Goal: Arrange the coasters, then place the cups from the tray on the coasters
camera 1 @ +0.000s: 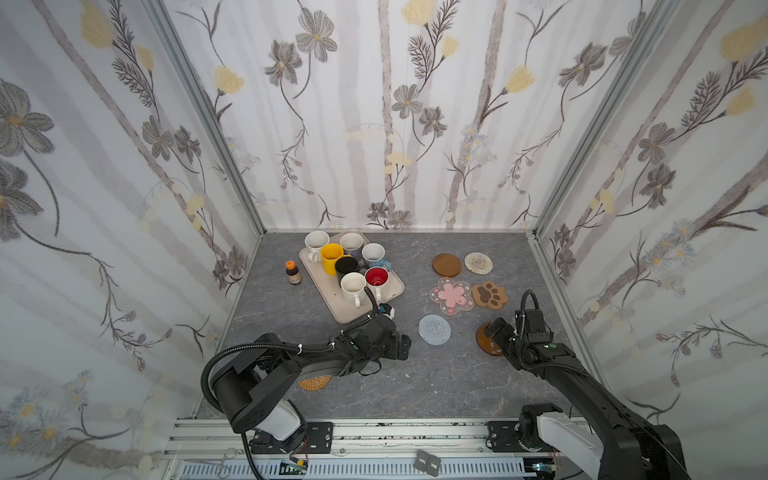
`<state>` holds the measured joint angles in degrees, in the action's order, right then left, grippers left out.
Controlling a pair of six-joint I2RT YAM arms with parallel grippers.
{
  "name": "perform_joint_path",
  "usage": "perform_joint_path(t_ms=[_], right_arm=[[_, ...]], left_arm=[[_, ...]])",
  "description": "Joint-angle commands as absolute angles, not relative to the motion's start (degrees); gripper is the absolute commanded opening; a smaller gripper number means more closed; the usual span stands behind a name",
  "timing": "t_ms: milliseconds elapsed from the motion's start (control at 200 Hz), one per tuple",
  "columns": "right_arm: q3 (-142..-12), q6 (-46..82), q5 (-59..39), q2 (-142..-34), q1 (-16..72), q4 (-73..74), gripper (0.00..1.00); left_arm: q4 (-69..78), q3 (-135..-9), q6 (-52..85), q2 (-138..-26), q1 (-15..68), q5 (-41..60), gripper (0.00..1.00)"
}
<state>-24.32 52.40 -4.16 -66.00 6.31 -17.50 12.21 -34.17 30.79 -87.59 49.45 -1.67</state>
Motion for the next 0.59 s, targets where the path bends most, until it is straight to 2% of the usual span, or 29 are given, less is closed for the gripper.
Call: perform_joint_path(t_ms=[0,295,589], right_arm=[[-24.3,51.3,-5.7,-65.2,6.4,-15.6,1.00],[-20.7,51.2,-8.9,-61.8,8.8,-15.6,1.00],[-21.6,52.1,-10.0,-65.6,10.1,-11.7,1.00]], left_arm=[[13.4,-35.1,30.3,-88.2,49.2,-1.8,1.00],[13.4,-34.9,30.1,-88.2,48.9,-1.6,1.00],[13.4,-34.9,30.1,-88.1,48.7,-0.9,1.00]])
